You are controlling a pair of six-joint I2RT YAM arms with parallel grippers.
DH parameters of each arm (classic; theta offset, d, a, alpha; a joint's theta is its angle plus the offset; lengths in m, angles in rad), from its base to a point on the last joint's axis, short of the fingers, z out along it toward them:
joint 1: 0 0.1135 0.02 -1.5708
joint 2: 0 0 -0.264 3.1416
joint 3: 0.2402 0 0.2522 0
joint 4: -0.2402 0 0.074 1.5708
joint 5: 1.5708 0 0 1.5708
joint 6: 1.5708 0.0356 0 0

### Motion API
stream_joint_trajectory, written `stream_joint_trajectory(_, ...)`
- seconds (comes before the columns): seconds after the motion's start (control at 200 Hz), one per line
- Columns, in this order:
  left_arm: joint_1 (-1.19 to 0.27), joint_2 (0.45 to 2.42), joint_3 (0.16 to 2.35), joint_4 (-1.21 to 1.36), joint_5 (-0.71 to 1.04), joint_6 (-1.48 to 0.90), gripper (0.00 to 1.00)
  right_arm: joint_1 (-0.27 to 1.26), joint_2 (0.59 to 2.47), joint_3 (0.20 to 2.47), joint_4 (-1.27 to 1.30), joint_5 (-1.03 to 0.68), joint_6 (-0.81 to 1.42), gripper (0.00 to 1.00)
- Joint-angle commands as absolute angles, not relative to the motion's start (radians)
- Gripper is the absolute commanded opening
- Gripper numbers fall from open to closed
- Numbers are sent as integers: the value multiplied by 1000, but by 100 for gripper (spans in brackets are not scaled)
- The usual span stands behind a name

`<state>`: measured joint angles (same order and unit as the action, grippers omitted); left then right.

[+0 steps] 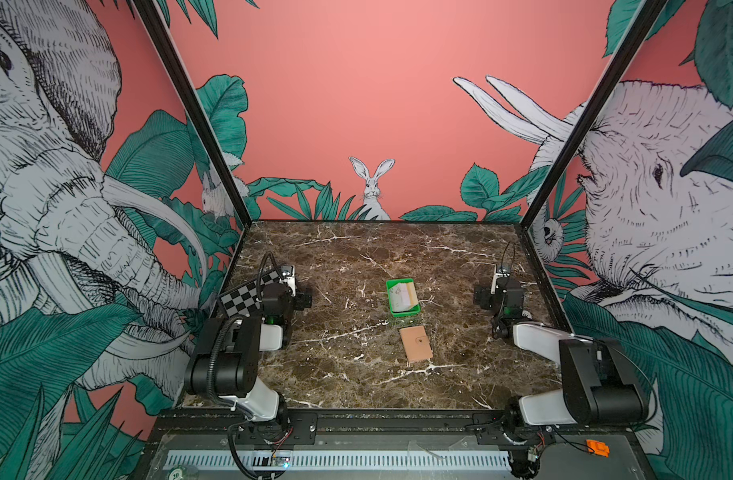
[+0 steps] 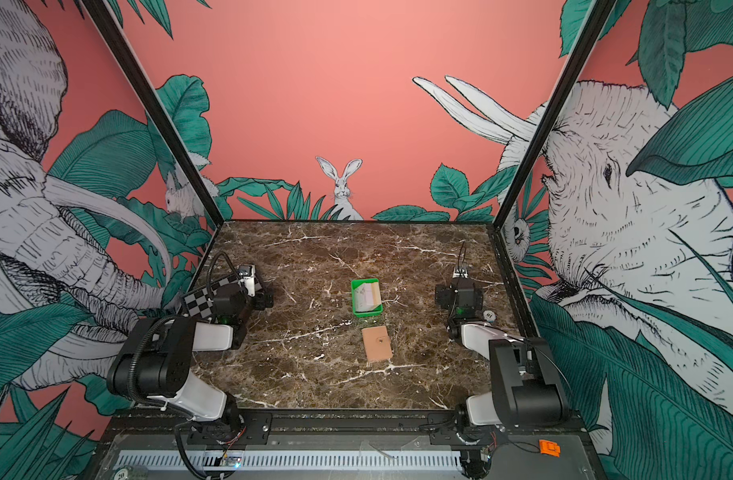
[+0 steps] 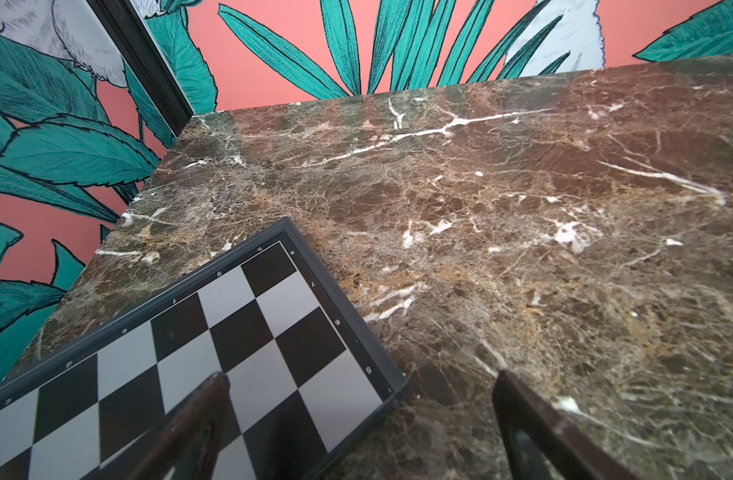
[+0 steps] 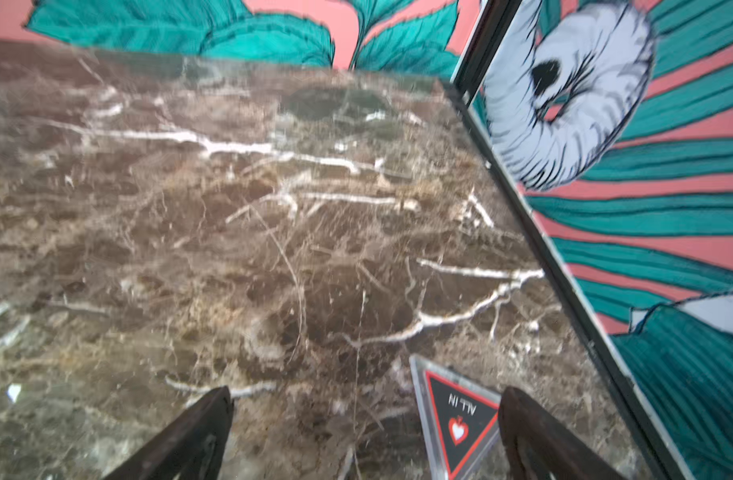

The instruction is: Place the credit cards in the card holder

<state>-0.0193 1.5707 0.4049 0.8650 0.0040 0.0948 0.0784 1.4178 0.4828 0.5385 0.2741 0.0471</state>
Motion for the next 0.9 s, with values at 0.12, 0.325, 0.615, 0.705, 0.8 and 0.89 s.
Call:
stream_joint_trajectory(0.12,-23,1554,417,862,17,110,99,75,1513,402,841,267,1,98)
stream_joint_trajectory(0.325,-23,1552,417,861,15,111,99,58,1533,387,884,257,18,98)
stream_joint_trajectory(0.615,-23,1551,416,863,17,110,99,58,1526,391,867,256,19,98)
stream_joint_trajectory(0.705,-23,1546,403,877,16,107,99,58,1527,390,870,255,19,98)
stream_joint_trajectory(0.8,-23,1545,373,936,53,121,99,55,1523,360,916,182,-6,98)
stream_joint_trajectory(0.89,-23,1545,364,950,59,123,99,55,1518,330,967,130,-26,98)
